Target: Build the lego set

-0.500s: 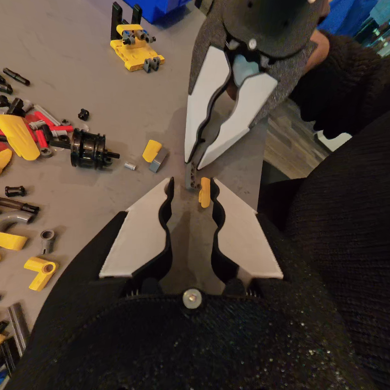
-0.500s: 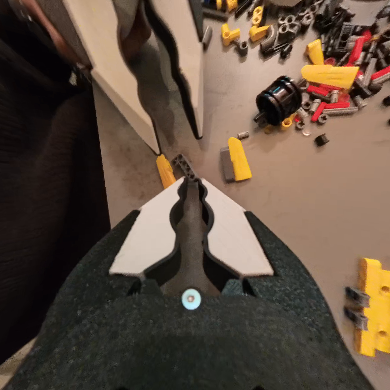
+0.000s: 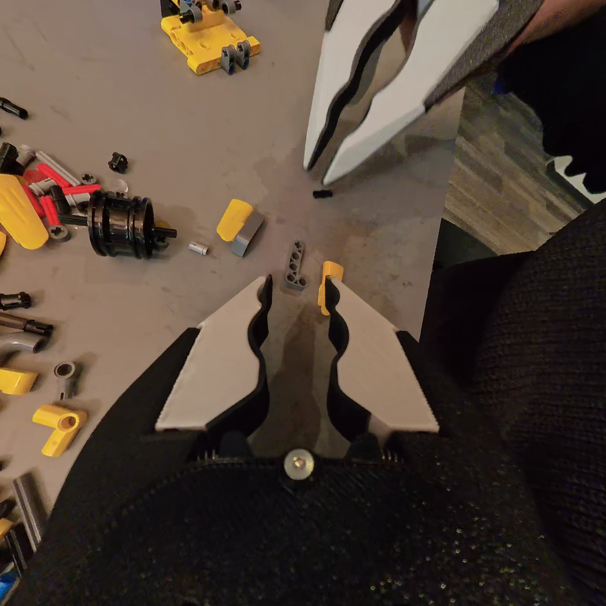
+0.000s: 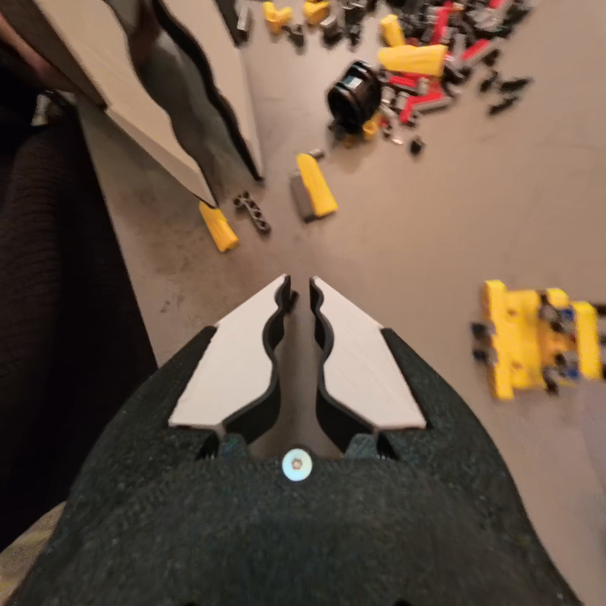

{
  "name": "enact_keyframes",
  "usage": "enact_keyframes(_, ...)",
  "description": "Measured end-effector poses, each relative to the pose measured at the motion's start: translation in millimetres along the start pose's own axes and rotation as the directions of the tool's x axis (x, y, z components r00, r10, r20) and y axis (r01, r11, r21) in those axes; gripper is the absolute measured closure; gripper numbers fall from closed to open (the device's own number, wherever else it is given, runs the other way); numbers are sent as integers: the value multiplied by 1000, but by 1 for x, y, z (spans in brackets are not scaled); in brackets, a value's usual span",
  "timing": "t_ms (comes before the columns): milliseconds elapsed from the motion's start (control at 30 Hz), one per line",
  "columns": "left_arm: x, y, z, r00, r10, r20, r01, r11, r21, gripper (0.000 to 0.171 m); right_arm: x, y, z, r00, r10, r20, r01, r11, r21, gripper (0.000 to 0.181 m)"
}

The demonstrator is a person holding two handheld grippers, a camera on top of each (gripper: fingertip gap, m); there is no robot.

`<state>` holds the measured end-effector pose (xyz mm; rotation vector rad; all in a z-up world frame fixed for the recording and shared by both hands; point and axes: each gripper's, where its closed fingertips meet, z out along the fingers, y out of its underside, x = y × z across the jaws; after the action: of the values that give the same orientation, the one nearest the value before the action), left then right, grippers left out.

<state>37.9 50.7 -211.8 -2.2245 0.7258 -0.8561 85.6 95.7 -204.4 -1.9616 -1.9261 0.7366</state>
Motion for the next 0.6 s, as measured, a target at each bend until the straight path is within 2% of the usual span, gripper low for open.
enact_keyframes(100, 0, -1, 0, 1000, -1, 2, 1, 1000, 5, 144, 14, 15, -16, 992, 36, -121, -32, 999, 38, 171)
enact_keyframes(233, -1, -2, -2, 1000, -1, 8, 1, 1000, 19, 143, 2, 22, -10, 987, 60, -148, -44, 993, 110, 169)
enact_keyframes(433, -1, -15, -6, 999, 20, 33, -24, 995, 96, 147, -5, 26, 9, 986, 39, -159, -22, 994, 103, 167)
enact_keyframes(500, 3, -23, -6, 1000, 14, 15, -16, 990, 141, 148, -3, 24, 9, 981, 3, -192, 16, 995, 98, 177)
enact_keyframes(600, 8, -35, -4, 999, -45, -31, 50, 977, 206, 143, -6, 10, 7, 966, -98, -241, 129, 985, 116, 178)
